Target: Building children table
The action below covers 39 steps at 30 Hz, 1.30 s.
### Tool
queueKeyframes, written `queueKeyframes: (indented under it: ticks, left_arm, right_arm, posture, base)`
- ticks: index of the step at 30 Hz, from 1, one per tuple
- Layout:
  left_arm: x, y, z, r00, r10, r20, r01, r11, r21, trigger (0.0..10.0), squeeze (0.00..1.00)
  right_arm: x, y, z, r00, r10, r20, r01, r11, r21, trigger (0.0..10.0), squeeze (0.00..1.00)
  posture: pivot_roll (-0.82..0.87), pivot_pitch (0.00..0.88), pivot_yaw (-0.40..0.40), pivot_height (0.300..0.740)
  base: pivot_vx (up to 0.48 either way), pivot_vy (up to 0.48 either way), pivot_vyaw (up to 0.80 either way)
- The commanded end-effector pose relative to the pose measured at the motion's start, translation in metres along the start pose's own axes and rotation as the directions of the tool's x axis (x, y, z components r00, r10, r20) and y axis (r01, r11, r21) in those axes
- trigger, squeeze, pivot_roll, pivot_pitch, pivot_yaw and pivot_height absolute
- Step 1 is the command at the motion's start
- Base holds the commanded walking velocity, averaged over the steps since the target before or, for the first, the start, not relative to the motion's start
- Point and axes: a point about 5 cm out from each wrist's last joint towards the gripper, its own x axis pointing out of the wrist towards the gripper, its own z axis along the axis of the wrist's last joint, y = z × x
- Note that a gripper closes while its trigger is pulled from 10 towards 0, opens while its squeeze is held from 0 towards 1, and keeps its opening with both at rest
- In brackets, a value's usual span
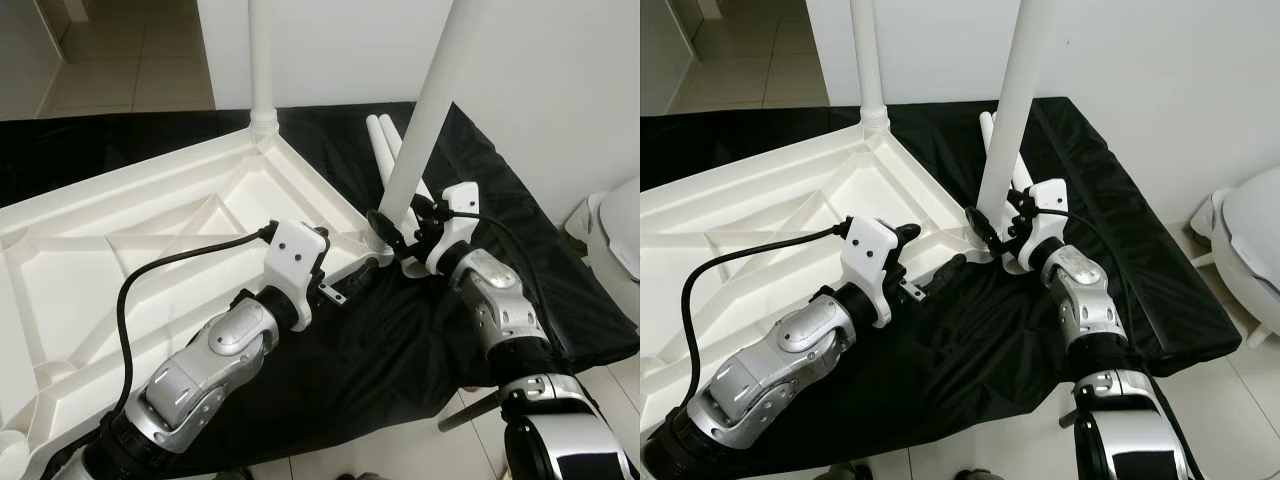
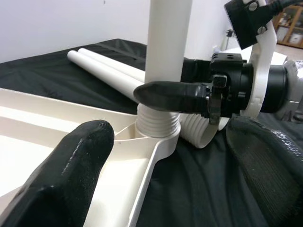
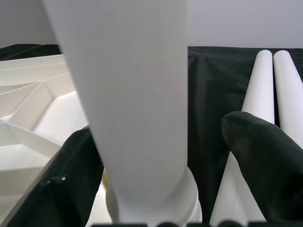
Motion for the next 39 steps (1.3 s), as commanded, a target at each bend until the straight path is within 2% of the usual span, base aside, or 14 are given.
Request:
queueKeyframes:
  ticks: [1,4,5,10,11,20,21,22,26,33,36,39]
  left_arm:
    - [-0.003,-0.015,0.002,0.966,-0.259,-0.002,0.259,0.966,0.005,10.0,0.00]
    - [-0.004,-0.015,0.003,0.966,-0.260,-0.005,0.260,0.966,0.007,10.0,0.00]
    - [-0.004,-0.015,0.003,0.966,-0.260,-0.006,0.260,0.966,0.006,10.0,0.00]
    - [-0.004,-0.015,0.003,0.966,-0.260,-0.007,0.260,0.966,0.003,10.0,0.00]
    - [-0.004,-0.015,0.003,0.966,-0.260,-0.008,0.260,0.966,0.002,10.0,0.00]
    - [-0.005,-0.015,0.003,0.967,-0.254,-0.009,0.254,0.967,-0.006,10.0,0.00]
    - [-0.005,-0.015,0.003,0.967,-0.253,-0.008,0.253,0.967,-0.006,10.0,0.00]
    - [-0.005,-0.016,0.003,0.967,-0.253,-0.008,0.253,0.967,-0.007,10.0,0.00]
    - [-0.005,-0.016,0.003,0.967,-0.254,-0.007,0.254,0.967,-0.009,10.0,0.00]
    - [-0.004,-0.019,0.002,0.964,-0.267,-0.009,0.267,0.964,-0.013,10.0,0.00]
    - [-0.004,-0.019,0.002,0.963,-0.268,-0.009,0.267,0.963,-0.013,10.0,0.00]
    - [-0.005,-0.019,0.002,0.963,-0.270,-0.011,0.270,0.963,-0.015,10.0,0.00]
  right_arm:
    - [0.000,-0.001,0.000,1.000,0.012,-0.001,-0.012,1.000,0.000,10.0,0.00]
    - [0.004,0.001,-0.003,0.999,0.053,-0.002,-0.053,0.999,0.012,10.0,0.00]
    - [0.006,0.002,-0.003,0.998,0.069,0.001,-0.069,0.998,0.014,4.7,0.00]
    - [0.010,0.004,-0.004,0.995,0.104,0.010,-0.104,0.994,0.013,4.7,0.00]
    - [0.010,0.004,-0.005,0.994,0.109,0.008,-0.109,0.994,0.015,0.0,0.00]
    - [0.012,0.008,-0.005,0.990,0.143,0.015,-0.143,0.989,0.033,0.0,0.00]
    - [0.012,0.009,-0.006,0.992,0.125,0.017,-0.126,0.991,0.040,6.1,0.00]
    - [0.013,0.011,-0.006,0.995,0.100,0.017,-0.101,0.994,0.050,10.0,0.00]
    - [0.014,0.014,-0.008,0.998,0.062,0.015,-0.063,0.996,0.068,10.0,0.00]
    - [0.018,0.028,-0.005,0.994,-0.100,0.034,0.095,0.988,0.121,10.0,0.00]
    - [0.018,0.030,-0.004,0.993,-0.114,0.038,0.109,0.986,0.124,10.0,0.00]
    - [0.020,0.042,-0.001,0.985,-0.163,0.053,0.154,0.977,0.146,10.0,0.00]
  posture:
    - [0.02,0.122,-0.016,0.740]
    - [0.02,0.123,-0.012,0.740]
    - [0.02,0.123,-0.013,0.740]
    - [0.02,0.123,-0.013,0.740]
    - [0.03,0.125,-0.014,0.740]
    - [0.03,0.126,-0.026,0.740]
    - [0.03,0.125,-0.028,0.740]
    - [0.03,0.125,-0.029,0.740]
    - [0.03,0.125,-0.029,0.740]
    - [0.02,0.122,-0.031,0.740]
    - [0.02,0.121,-0.033,0.740]
    - [0.02,0.119,-0.034,0.740]
  base:
    - [0.000,0.000,0.00]
    - [0.000,0.000,0.00]
    - [0.000,0.000,0.00]
    - [0.000,0.000,0.00]
    - [0.000,0.000,0.00]
    - [0.000,0.000,0.00]
    - [0.000,0.000,0.00]
    - [0.000,0.000,0.00]
    - [0.000,0.000,0.00]
    - [0.000,0.000,0.00]
    - [0.000,0.000,0.00]
    - [0.000,0.000,0.00]
